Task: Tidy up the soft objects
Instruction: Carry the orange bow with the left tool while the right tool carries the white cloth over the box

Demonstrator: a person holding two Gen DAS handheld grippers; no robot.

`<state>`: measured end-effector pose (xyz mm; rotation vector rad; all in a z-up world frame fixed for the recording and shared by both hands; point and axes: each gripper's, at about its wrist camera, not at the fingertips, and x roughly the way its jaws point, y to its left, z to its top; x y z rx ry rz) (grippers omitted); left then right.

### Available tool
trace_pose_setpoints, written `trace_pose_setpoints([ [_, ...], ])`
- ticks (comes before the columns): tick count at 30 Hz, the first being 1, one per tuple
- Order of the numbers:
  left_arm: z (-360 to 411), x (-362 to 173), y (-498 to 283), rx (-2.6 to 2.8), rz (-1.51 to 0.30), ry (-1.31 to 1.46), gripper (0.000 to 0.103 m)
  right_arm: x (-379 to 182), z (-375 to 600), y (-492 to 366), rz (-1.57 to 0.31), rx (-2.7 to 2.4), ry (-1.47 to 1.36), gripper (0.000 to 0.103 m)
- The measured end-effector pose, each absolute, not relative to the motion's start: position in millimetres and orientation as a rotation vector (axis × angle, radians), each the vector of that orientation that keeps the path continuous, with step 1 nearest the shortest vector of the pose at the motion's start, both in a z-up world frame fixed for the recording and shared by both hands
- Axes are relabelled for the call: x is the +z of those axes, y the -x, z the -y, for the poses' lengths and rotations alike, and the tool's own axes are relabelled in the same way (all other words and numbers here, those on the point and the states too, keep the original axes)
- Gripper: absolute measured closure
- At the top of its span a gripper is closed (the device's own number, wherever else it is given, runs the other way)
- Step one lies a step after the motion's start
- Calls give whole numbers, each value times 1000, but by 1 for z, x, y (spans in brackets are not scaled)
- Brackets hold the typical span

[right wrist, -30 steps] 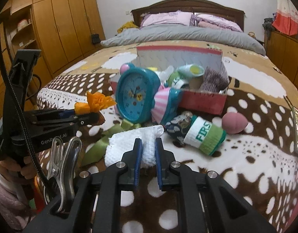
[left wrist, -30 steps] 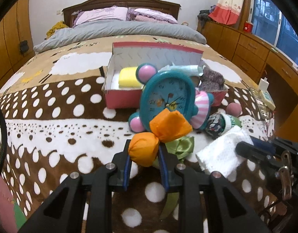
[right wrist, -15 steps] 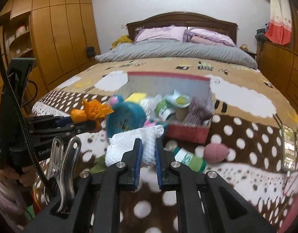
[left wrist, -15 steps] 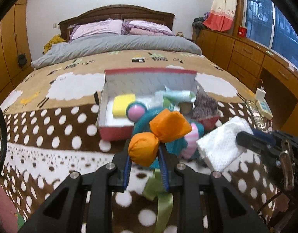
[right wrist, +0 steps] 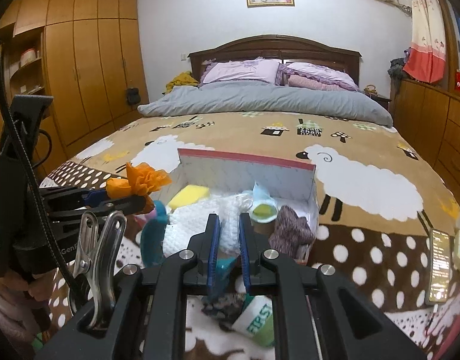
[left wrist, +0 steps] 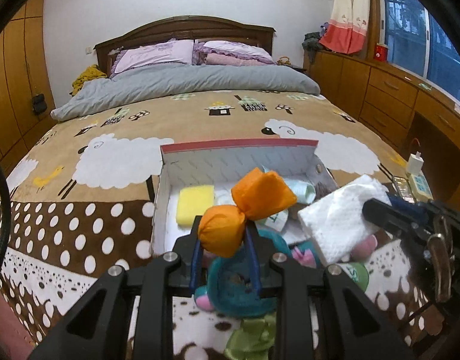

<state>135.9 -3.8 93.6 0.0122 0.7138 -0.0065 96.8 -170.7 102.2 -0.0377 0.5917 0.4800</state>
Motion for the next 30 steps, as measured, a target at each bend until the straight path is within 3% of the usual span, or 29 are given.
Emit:
trace_pose_setpoints([
  [30, 18, 56, -246, 33, -880, 22, 77, 90, 172, -211, -556, 397, -22, 89],
])
